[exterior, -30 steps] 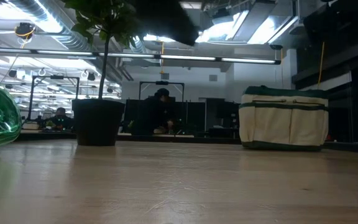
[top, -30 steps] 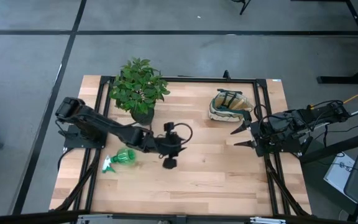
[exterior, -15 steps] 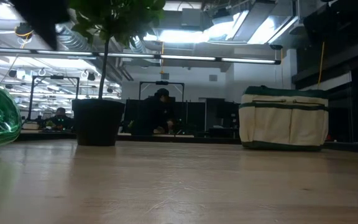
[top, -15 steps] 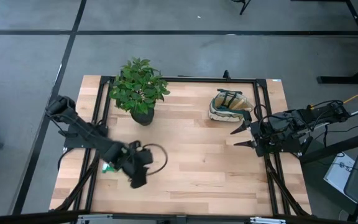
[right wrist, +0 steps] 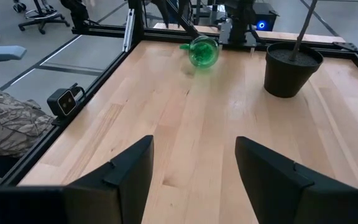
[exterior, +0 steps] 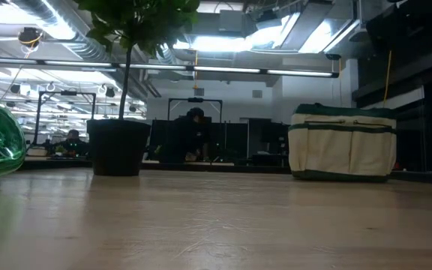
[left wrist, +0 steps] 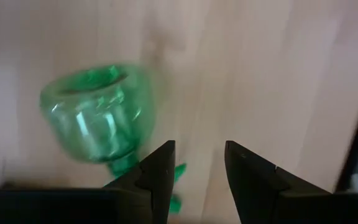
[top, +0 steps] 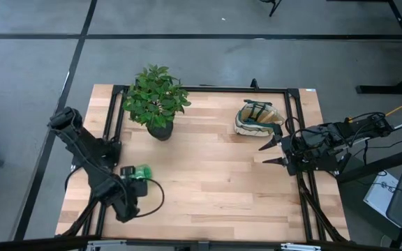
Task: Pick & Place Garden tools in Gardening bag
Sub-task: Put the green spray bottle into the white gardening bag
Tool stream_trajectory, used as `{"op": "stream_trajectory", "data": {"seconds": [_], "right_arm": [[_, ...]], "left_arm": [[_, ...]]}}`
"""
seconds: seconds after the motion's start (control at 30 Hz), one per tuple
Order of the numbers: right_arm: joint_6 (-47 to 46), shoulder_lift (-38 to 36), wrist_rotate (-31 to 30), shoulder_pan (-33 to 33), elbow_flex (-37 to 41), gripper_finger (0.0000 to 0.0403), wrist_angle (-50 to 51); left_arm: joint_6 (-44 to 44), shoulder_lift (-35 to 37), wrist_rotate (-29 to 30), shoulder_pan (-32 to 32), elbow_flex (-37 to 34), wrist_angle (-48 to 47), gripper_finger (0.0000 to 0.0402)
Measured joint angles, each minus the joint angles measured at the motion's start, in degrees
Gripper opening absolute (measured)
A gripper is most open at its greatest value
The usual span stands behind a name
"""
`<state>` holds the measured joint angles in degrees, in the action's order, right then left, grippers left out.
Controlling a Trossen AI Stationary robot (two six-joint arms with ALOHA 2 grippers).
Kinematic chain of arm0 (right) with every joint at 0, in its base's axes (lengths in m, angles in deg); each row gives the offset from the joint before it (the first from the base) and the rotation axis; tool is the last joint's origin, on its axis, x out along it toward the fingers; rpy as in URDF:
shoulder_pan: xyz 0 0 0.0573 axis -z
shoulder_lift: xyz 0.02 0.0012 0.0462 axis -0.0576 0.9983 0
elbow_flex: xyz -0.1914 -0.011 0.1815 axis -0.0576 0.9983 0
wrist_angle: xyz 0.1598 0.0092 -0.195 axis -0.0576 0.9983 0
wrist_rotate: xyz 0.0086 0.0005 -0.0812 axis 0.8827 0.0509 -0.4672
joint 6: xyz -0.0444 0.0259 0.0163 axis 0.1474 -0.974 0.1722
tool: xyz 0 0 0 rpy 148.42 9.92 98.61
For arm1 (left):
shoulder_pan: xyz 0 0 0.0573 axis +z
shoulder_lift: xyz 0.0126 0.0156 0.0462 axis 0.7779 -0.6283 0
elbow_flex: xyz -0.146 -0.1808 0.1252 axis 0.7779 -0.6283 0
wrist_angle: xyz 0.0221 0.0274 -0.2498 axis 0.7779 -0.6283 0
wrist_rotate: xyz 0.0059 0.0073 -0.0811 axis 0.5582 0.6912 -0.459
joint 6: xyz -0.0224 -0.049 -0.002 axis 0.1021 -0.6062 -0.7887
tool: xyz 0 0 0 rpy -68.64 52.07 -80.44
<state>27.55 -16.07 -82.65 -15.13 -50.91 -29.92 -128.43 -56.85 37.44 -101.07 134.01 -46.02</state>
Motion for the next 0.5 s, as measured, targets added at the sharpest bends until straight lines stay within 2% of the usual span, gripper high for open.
{"op": "stream_trajectory", "data": {"seconds": [0.13,0.23,0.37,0.5], "right_arm": [[0.00,0.00,-0.01,0.00,0.00,0.0230,-0.01],[0.00,0.00,-0.02,0.00,0.00,0.0230,0.00],[0.00,0.00,-0.04,0.00,0.00,0.0230,0.00],[0.00,0.00,-0.08,0.00,0.00,0.0230,0.00]], "left_arm": [[-3.87,0.00,-2.69,-1.56,0.00,-5.24,0.0130],[-8.62,0.00,-2.54,-2.61,0.00,-8.01,0.0126],[-13.46,-0.02,-1.73,-3.24,-1.58,-8.05,0.0121],[-13.50,-0.02,-5.06,-3.22,-3.92,-7.01,0.0117]]}}
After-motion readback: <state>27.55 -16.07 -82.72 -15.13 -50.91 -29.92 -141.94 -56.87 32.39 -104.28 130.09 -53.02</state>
